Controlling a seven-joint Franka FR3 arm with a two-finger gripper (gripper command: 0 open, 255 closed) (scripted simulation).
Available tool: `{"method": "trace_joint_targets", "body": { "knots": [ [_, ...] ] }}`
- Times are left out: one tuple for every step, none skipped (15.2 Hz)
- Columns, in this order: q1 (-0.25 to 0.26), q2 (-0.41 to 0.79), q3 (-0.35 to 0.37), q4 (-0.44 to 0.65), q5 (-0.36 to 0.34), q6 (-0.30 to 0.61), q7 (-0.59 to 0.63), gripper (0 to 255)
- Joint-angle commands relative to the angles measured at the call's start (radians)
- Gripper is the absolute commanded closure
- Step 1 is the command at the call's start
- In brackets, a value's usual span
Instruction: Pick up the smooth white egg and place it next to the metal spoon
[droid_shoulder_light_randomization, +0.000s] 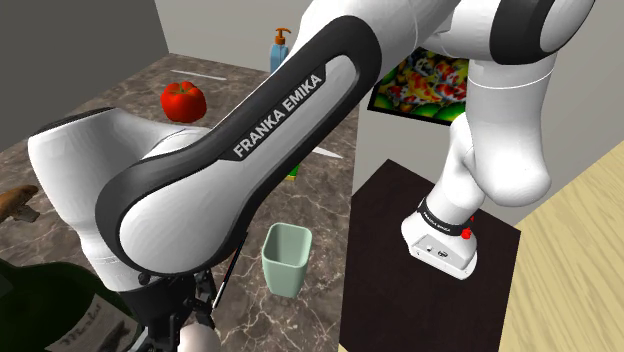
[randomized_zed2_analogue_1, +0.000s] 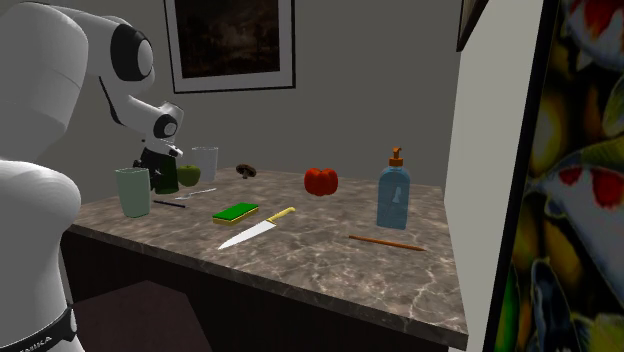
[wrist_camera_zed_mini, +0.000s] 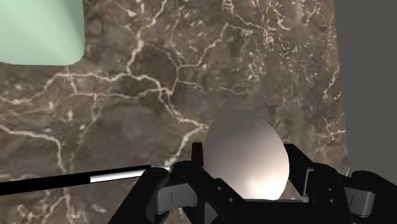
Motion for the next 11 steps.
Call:
{"method": "trace_joint_targets", "body": {
  "knots": [
    [0.0,0.0,0.0,0.0,0.0,0.001,0.0,255],
    [0.0,0.0,0.0,0.0,0.0,0.001,0.0,255],
    [0.0,0.0,0.0,0.0,0.0,0.001,0.0,255],
    [0.0,0.0,0.0,0.0,0.0,0.001,0.0,0],
    [0.0,0.0,0.0,0.0,0.0,0.001,0.0,0],
    [0.0,0.0,0.0,0.0,0.0,0.001,0.0,0],
    [0.0,0.0,0.0,0.0,0.0,0.001,0.0,0],
    [0.0,0.0,0.0,0.0,0.0,0.001,0.0,0],
    [0.0,0.0,0.0,0.0,0.0,0.001,0.0,0],
    [-0.008,-0.013,-0.001,0.015,0.001,-0.028,-0.001,0],
    [-0.016,-0.024,-0.001,0.031,0.001,-0.058,-0.001,0]
  ]
}}
